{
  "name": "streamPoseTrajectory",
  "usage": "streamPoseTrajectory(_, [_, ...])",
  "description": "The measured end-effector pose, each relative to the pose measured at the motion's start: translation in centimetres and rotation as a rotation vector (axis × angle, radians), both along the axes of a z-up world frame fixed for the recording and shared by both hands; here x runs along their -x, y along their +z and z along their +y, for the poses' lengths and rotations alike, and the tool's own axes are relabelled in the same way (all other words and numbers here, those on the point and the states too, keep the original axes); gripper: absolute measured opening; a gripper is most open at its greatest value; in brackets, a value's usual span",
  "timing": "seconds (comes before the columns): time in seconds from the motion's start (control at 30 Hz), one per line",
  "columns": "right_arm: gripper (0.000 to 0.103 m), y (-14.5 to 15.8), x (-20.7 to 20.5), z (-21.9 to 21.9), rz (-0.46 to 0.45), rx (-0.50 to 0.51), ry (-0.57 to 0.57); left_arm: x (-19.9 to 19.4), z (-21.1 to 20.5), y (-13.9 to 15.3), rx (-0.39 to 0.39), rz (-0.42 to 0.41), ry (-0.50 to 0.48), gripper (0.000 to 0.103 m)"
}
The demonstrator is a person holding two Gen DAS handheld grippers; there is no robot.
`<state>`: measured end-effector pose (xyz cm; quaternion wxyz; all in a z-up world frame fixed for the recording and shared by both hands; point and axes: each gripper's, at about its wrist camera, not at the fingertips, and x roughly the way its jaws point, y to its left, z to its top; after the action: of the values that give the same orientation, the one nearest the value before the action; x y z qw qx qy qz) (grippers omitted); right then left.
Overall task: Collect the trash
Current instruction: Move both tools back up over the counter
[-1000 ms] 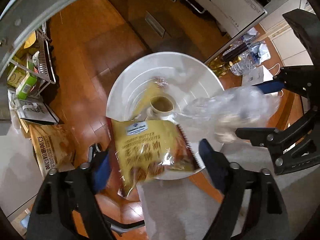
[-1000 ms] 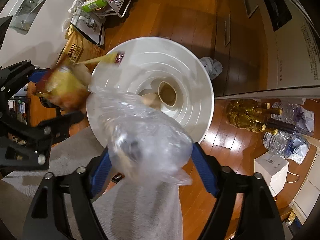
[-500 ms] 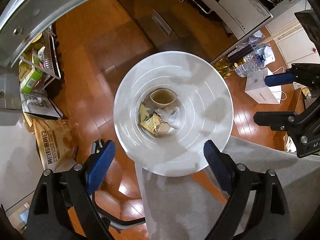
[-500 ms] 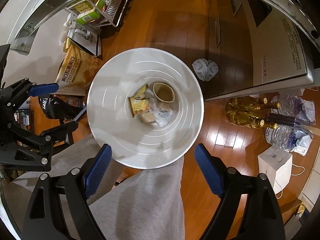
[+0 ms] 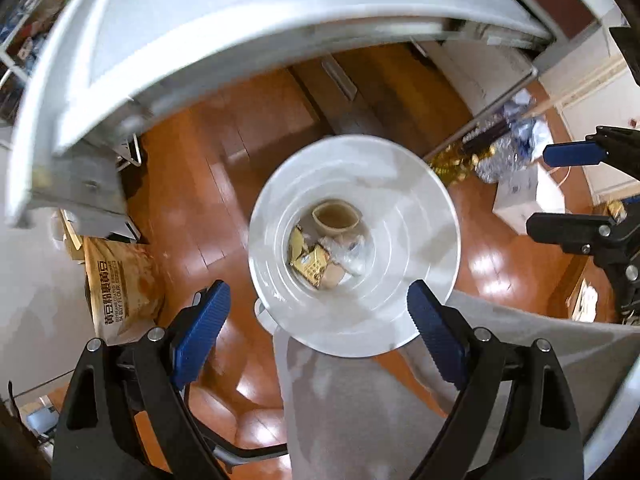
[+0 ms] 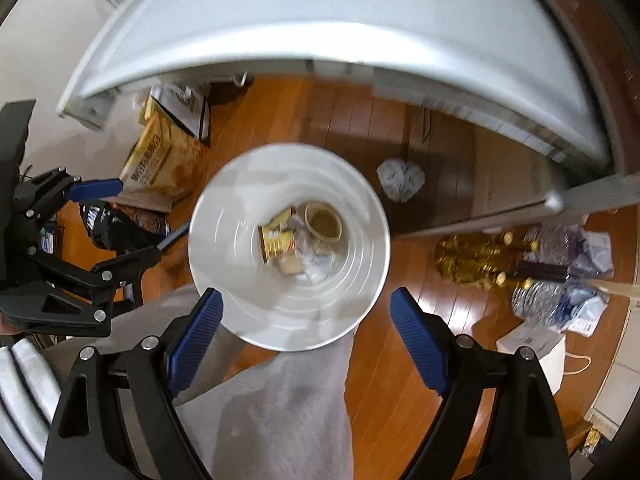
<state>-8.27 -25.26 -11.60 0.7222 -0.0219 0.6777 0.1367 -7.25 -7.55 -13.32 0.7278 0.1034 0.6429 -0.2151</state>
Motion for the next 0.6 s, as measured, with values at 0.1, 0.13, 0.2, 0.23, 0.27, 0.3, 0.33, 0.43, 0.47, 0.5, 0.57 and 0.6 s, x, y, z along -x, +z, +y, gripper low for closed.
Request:
streamPoseTrajectory(0.1, [0.089,2.1,-0.2,-0.4,-0.048,-0.016,-0.015,0.1,0.1,1.7,-0.009,-0.042,0.016,0.091])
streamPoseTrajectory(0.13, [0.089,3.0,-0.3,-0.7,-0.068,-0.029,-0.024,0.1,0.1,2.1,-0.012,-0.055,0.016,0.091])
streamPoseTrajectory(0.2, [0.09,4.2,-0.6,-1.0,-0.091,-0.04,-0.036,0.1,0.0,3.5,-0.015,-0.096,0.017,0.091])
streamPoseTrajectory(0.23, [0.09,4.6,-0.7,-1.1,-0.1,-0.044,-0.041,0.1,0.0,4.1,-0.015,-0.114,0.019,0.091])
streamPoseTrajectory(0.27, [0.09,5.3,-0.9,-1.3,-0.114,-0.05,-0.05,0.0,0.0,5.0,-0.014,-0.136,0.023,0.091])
streamPoseTrajectory(0.3, [0.09,5.8,-1.0,-1.4,-0.128,-0.055,-0.059,-0.1,0.0,5.7,-0.012,-0.157,0.029,0.091])
streamPoseTrajectory(0.33, [0.09,6.5,-1.3,-1.6,-0.148,-0.061,-0.071,-0.2,0.0,6.4,-0.009,-0.179,0.038,0.091])
streamPoseTrajectory(0.43, [0.095,8.3,-2.3,-1.9,-0.207,-0.072,-0.106,-1.0,0.3,8.1,-0.002,-0.234,0.072,0.091])
streamPoseTrajectory(0.47, [0.095,8.9,-2.9,-2.1,-0.232,-0.078,-0.119,-1.4,0.4,8.8,0.002,-0.256,0.091,0.091])
streamPoseTrajectory(0.5, [0.096,9.3,-3.3,-2.0,-0.248,-0.08,-0.126,-1.8,0.5,9.3,0.008,-0.27,0.106,0.091])
streamPoseTrajectory(0.57, [0.096,10.0,-4.9,-2.0,-0.281,-0.08,-0.142,-2.9,0.8,10.1,0.026,-0.29,0.142,0.091])
streamPoseTrajectory(0.6, [0.096,10.3,-5.7,-1.9,-0.292,-0.077,-0.151,-3.4,0.9,10.2,0.028,-0.295,0.156,0.091])
